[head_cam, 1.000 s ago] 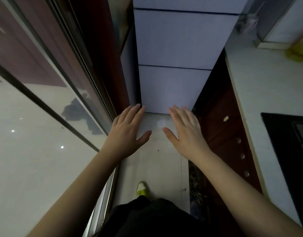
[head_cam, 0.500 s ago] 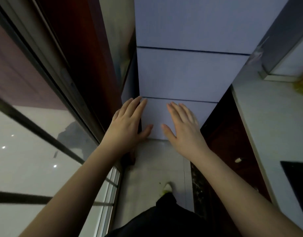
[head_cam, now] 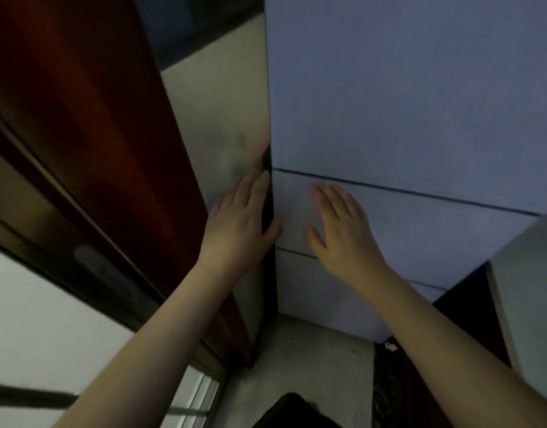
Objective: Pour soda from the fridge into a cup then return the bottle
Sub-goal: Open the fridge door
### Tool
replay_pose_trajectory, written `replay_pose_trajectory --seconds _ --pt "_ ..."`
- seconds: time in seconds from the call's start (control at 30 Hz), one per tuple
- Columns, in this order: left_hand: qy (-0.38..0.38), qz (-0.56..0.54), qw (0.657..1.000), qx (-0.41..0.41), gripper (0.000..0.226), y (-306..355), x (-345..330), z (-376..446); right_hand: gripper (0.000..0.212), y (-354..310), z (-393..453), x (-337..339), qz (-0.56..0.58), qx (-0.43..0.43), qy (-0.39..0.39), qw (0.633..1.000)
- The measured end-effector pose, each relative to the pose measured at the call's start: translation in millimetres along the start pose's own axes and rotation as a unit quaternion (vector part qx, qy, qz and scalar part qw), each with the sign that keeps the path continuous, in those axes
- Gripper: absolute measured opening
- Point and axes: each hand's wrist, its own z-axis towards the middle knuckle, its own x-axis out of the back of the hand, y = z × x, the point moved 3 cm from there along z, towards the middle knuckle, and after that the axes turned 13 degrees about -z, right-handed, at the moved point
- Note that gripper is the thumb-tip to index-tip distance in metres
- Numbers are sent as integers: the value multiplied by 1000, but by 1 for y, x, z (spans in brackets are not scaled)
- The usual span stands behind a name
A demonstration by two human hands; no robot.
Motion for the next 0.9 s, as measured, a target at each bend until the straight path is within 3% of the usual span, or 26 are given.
replay_pose_trajectory --seconds 0.27,0.5,0.63,0.77,0.9 --pt "93 3 996 10 69 -2 8 59 56 5 113 -10 -22 93 49 994" --pt "66 9 998 12 70 -6 11 73 40 -11 188 -39 -141 197 93 966" --pt "54 3 998 34 72 -16 8 71 39 -18 219 -58 -232 226 -2 946" --pt "53 -16 997 62 73 -30 10 73 47 -19 238 -80 -258 158 -98 948" --pt "59 -55 995 65 71 -35 10 72 45 -31 237 -89 -341 116 -153 920"
